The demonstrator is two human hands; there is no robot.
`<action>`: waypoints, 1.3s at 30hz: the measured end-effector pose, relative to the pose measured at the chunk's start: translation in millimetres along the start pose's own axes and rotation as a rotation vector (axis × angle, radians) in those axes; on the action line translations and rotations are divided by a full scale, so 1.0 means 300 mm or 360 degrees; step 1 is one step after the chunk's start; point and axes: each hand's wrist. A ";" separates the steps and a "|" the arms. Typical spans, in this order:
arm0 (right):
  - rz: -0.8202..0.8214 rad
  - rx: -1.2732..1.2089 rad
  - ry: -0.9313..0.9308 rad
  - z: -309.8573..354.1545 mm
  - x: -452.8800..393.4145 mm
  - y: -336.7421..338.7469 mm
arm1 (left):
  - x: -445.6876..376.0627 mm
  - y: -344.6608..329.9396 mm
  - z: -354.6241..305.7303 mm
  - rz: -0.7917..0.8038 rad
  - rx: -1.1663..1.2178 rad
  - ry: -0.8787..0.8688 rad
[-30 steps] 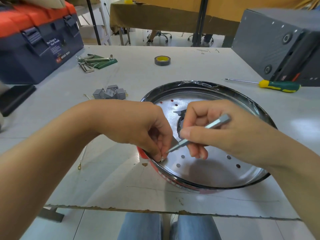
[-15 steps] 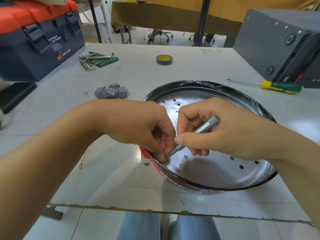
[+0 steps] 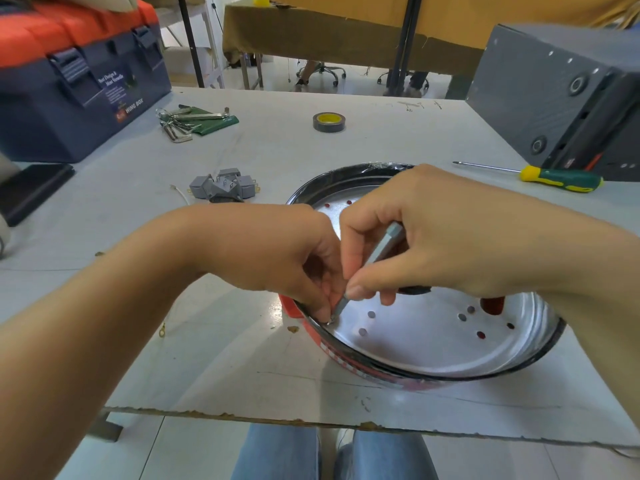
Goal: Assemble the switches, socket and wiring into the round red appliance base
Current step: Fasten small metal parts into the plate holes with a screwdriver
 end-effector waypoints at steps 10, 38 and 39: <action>0.0128 0.0250 0.0015 0.028 -0.039 0.020 | 0.115 -0.101 0.086 -0.0463 -0.0188 -0.0403; 0.0228 0.0700 -0.0040 0.087 -0.061 0.028 | 0.091 -0.162 0.089 -0.0752 -0.0181 -0.0392; 0.0250 0.0681 -0.0041 0.087 -0.058 0.030 | 0.090 -0.162 0.087 -0.0754 -0.0181 -0.0399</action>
Point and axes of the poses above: each hand's wrist, its own x-axis away from the middle knuckle, its own y-axis out of the back of the hand, z = x × y, and after that the axes turned 11 degrees about x, right-handed
